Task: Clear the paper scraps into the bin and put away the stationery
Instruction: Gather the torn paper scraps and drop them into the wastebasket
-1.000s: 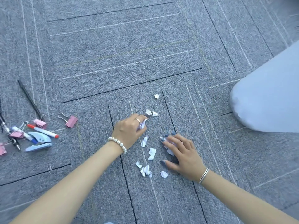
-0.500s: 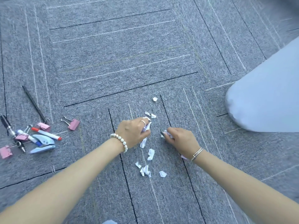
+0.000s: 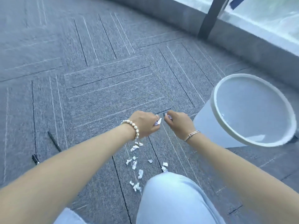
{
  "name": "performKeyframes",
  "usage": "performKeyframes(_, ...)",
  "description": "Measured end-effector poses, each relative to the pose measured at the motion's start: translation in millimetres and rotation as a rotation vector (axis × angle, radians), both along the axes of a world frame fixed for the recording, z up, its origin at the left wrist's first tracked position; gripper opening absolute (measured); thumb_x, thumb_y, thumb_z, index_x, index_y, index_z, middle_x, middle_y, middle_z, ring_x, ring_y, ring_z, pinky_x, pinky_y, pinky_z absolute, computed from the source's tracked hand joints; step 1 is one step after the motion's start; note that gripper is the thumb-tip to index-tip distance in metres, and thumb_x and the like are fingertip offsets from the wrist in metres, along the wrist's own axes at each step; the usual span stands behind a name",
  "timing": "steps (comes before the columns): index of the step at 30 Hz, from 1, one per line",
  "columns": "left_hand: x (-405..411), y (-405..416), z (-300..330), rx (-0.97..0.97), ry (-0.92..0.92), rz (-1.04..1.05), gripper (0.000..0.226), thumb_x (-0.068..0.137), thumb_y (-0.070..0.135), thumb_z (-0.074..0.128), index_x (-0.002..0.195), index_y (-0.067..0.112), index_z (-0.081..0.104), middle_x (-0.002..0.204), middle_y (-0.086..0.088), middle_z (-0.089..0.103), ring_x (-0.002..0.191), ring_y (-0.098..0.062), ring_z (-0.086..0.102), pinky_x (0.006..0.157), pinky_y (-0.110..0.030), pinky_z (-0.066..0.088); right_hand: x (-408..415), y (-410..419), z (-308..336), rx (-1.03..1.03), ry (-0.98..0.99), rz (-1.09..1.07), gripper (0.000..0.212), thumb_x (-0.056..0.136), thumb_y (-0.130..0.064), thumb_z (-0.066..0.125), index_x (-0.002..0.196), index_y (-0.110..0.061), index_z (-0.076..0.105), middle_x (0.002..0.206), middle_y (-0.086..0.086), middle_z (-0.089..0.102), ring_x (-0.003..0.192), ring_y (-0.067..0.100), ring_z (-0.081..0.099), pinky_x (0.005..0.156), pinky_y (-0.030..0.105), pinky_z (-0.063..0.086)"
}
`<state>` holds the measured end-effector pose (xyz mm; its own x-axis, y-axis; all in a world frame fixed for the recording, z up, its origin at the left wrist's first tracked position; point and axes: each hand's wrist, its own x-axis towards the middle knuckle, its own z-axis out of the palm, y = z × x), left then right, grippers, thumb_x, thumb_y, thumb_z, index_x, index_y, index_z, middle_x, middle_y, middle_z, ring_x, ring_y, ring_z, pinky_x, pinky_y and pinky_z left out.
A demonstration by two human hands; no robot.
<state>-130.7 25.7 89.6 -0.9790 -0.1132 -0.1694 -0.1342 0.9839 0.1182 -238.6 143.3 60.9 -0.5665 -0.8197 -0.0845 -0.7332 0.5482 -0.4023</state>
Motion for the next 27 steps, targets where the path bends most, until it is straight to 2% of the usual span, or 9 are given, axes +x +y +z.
performKeyframes(2, -10.1, 5.4, 27.0, -0.006, 0.017, -0.008, 0.035, 0.094, 0.041, 0.031, 0.092, 0.013, 0.052, 0.082, 0.001, 0.057, 0.062, -0.013, 0.046, 0.055, -0.023, 0.034, -10.0, 5.5, 23.3, -0.006, 0.010, -0.003, 0.027, 0.093, -0.027, 0.039, 0.071, -0.012, 0.042, 0.068, 0.018, 0.060, 0.065, 0.033, 0.055, 0.055, 0.030, 0.026)
performKeyframes(5, -26.5, 12.5, 64.1, 0.002, 0.075, -0.010, 0.031, 0.094, 0.041, 0.033, 0.085, 0.015, 0.048, 0.075, 0.005, 0.048, 0.061, -0.012, 0.044, 0.056, -0.022, 0.033, -25.3, 17.7, 61.0, -0.077, 0.032, -0.074, 0.028, 0.091, -0.025, 0.041, 0.066, -0.013, 0.038, 0.057, 0.011, 0.047, 0.057, 0.029, 0.045, 0.054, 0.031, 0.027)
performKeyframes(11, -79.9, 49.8, 115.5, 0.048, 0.204, -0.052, 0.025, 0.094, 0.035, 0.035, 0.077, 0.017, 0.040, 0.072, 0.003, 0.046, 0.060, -0.015, 0.043, 0.056, -0.025, 0.032, -87.4, 61.5, 114.3, -0.168, 0.147, -0.332, 0.031, 0.088, -0.023, 0.045, 0.061, -0.008, 0.045, 0.068, 0.027, 0.059, 0.066, 0.040, 0.051, 0.056, 0.035, 0.030)
performKeyframes(14, -123.9, 78.3, 122.1, 0.059, 0.233, -0.081, 0.027, 0.094, 0.036, 0.036, 0.083, 0.014, 0.049, 0.079, -0.004, 0.058, 0.065, -0.021, 0.050, 0.057, -0.027, 0.033, -117.4, 94.4, 123.9, -0.190, 0.181, -0.417, 0.040, 0.088, -0.024, 0.044, 0.051, -0.014, 0.031, 0.060, 0.021, 0.051, 0.061, 0.034, 0.044, 0.056, 0.032, 0.027)
performKeyframes(16, -152.9, 97.7, 118.9, 0.062, 0.248, -0.084, 0.024, 0.092, 0.033, 0.037, 0.078, 0.016, 0.046, 0.086, -0.008, 0.064, 0.071, -0.026, 0.055, 0.058, -0.028, 0.032, -129.8, 115.5, 125.7, -0.201, 0.181, -0.470, 0.044, 0.088, -0.024, 0.043, 0.049, -0.017, 0.025, 0.053, 0.011, 0.040, 0.059, 0.030, 0.040, 0.056, 0.032, 0.026)
performKeyframes(20, -196.0, 136.5, 102.5, 0.066, 0.240, -0.068, 0.026, 0.091, 0.034, 0.037, 0.075, 0.015, 0.045, 0.084, -0.009, 0.065, 0.063, -0.025, 0.047, 0.056, -0.027, 0.030, -147.0, 149.6, 118.3, -0.152, 0.168, -0.521, 0.035, 0.090, -0.025, 0.040, 0.058, -0.012, 0.034, 0.059, 0.011, 0.044, 0.061, 0.030, 0.039, 0.056, 0.032, 0.025)
performKeyframes(23, -218.0, 157.2, 83.2, 0.127, 0.170, -0.007, 0.035, 0.089, 0.044, 0.034, 0.087, 0.013, 0.051, 0.096, -0.011, 0.062, 0.077, -0.026, 0.053, 0.061, -0.029, 0.038, -163.4, 169.1, 101.8, -0.079, 0.134, -0.537, 0.030, 0.092, -0.030, 0.038, 0.075, -0.007, 0.048, 0.077, 0.013, 0.053, 0.073, 0.030, 0.046, 0.060, 0.032, 0.030)
performKeyframes(25, -226.9, 163.1, 69.0, 0.146, 0.087, 0.016, 0.051, 0.087, 0.054, 0.030, 0.111, 0.014, 0.050, 0.113, -0.010, 0.056, 0.101, -0.026, 0.051, 0.077, -0.035, 0.044, -173.5, 179.4, 89.1, -0.031, 0.093, -0.530, 0.036, 0.092, -0.036, 0.039, 0.088, -0.005, 0.055, 0.090, 0.013, 0.055, 0.087, 0.031, 0.050, 0.070, 0.035, 0.035)
performKeyframes(27, -231.7, 163.0, 59.2, 0.103, 0.047, 0.013, 0.065, 0.084, 0.063, 0.026, 0.129, 0.018, 0.041, 0.126, -0.007, 0.047, 0.117, -0.023, 0.042, 0.091, -0.039, 0.040, -181.2, 187.2, 77.7, 0.025, 0.032, -0.534, 0.045, 0.091, -0.044, 0.036, 0.108, -0.008, 0.057, 0.105, 0.017, 0.053, 0.101, 0.030, 0.048, 0.085, 0.036, 0.036)
